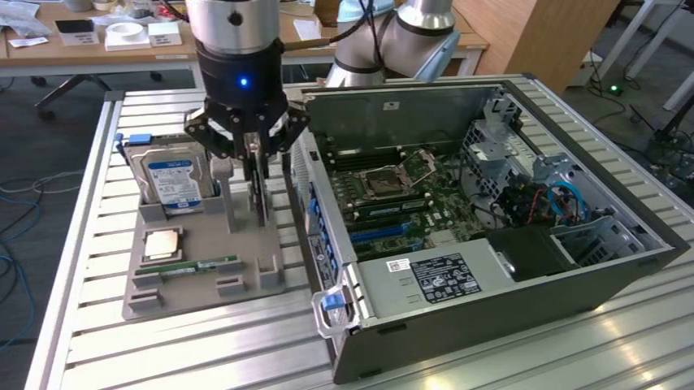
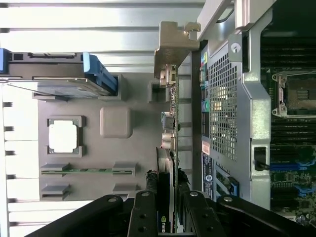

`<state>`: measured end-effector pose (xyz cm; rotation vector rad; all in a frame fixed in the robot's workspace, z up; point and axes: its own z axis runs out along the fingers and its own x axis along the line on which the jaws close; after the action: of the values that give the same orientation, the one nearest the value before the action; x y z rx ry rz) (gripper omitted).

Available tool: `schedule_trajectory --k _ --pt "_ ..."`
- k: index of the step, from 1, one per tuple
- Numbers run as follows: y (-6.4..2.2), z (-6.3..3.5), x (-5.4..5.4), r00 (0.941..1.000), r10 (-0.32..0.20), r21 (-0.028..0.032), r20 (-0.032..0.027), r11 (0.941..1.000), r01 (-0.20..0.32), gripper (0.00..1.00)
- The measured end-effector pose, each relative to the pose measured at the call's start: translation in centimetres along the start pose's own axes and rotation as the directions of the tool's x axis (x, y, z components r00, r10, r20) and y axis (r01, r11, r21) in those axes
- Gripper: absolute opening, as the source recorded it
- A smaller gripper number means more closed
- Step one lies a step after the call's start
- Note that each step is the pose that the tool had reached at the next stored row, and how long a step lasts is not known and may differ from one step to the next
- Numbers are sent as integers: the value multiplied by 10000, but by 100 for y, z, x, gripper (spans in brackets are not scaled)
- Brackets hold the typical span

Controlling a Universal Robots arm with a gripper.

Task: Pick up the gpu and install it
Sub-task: 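Pick up the gpu and move the gpu toward the slot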

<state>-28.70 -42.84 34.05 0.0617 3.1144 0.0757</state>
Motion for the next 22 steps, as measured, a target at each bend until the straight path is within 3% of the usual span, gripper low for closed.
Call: schedule_trajectory --k 16,22 --pt "33 -663 -17 10000 -1 1 1 10000 1 26" --pt "39 -802 -20 10000 -3 0 4 10000 3 26"
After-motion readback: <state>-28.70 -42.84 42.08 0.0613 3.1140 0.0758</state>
